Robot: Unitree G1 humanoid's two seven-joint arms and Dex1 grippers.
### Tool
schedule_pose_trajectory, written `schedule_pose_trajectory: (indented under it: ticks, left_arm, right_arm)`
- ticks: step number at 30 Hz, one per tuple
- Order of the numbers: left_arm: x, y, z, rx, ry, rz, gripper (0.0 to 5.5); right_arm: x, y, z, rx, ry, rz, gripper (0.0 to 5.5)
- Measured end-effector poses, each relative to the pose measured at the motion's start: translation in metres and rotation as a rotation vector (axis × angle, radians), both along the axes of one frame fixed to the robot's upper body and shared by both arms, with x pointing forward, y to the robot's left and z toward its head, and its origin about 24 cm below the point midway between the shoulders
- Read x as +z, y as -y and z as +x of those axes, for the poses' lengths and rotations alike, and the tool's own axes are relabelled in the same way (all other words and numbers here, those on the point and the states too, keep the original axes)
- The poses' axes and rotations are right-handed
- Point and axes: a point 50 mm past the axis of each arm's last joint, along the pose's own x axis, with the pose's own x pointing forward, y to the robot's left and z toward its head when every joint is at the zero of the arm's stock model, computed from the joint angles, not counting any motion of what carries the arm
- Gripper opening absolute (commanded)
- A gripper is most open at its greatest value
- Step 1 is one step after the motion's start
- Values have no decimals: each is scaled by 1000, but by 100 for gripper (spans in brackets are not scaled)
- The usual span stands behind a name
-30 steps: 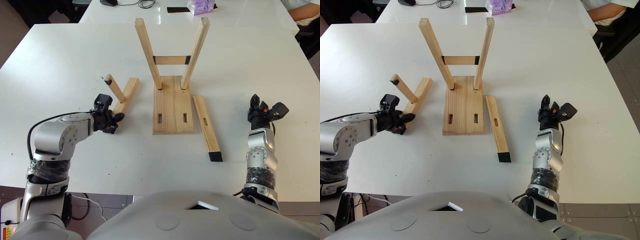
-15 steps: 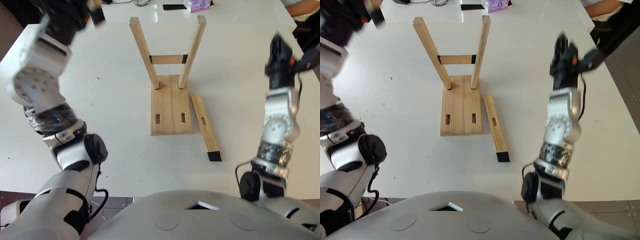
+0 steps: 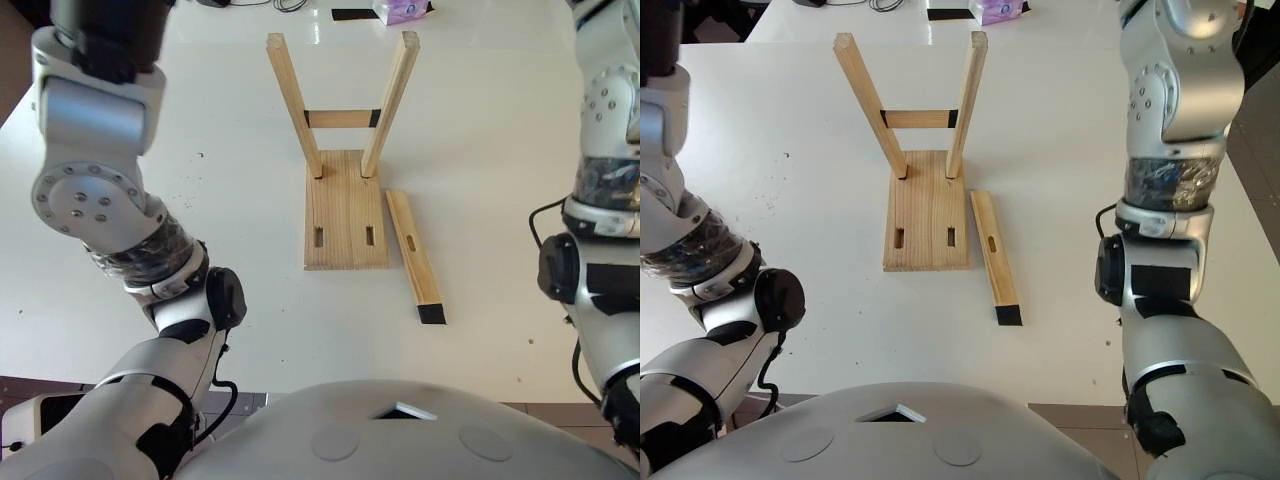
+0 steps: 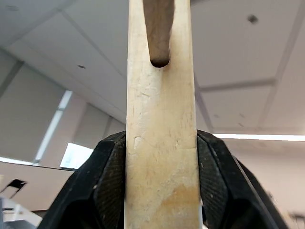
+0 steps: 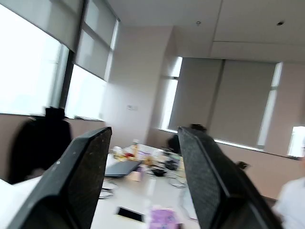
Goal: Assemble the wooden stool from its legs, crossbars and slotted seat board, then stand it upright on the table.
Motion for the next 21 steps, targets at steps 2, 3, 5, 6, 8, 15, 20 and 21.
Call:
schedule_pose_trajectory:
  ticks: [2,3,5,6,8,15,20,21]
  left_arm:
    - [-5,2,-4,6,36,46,199]
    - [-10,3,-6,8,46,65,199]
    - [-20,6,-4,1,26,92,199]
    - [-27,8,-4,-11,14,122,199]
    - [-39,9,-1,-40,4,210,199]
    - [-55,3,5,-62,19,298,199]
    - [-64,3,-2,-106,42,362,199]
    - [-66,3,-3,-116,40,371,199]
  right_arm:
    - [-7,-3,10,69,-84,-32,256]
    - [-15,-9,14,176,-180,-5,256]
    - [-26,-28,12,417,-312,71,256]
    - [-27,-38,7,565,-364,106,256]
    - [-13,-52,-11,821,-373,83,256]
    - [17,-43,-48,1215,-341,-227,338]
    - [16,-8,-47,1318,-427,-293,375]
    - [18,-7,-46,1332,-430,-285,375]
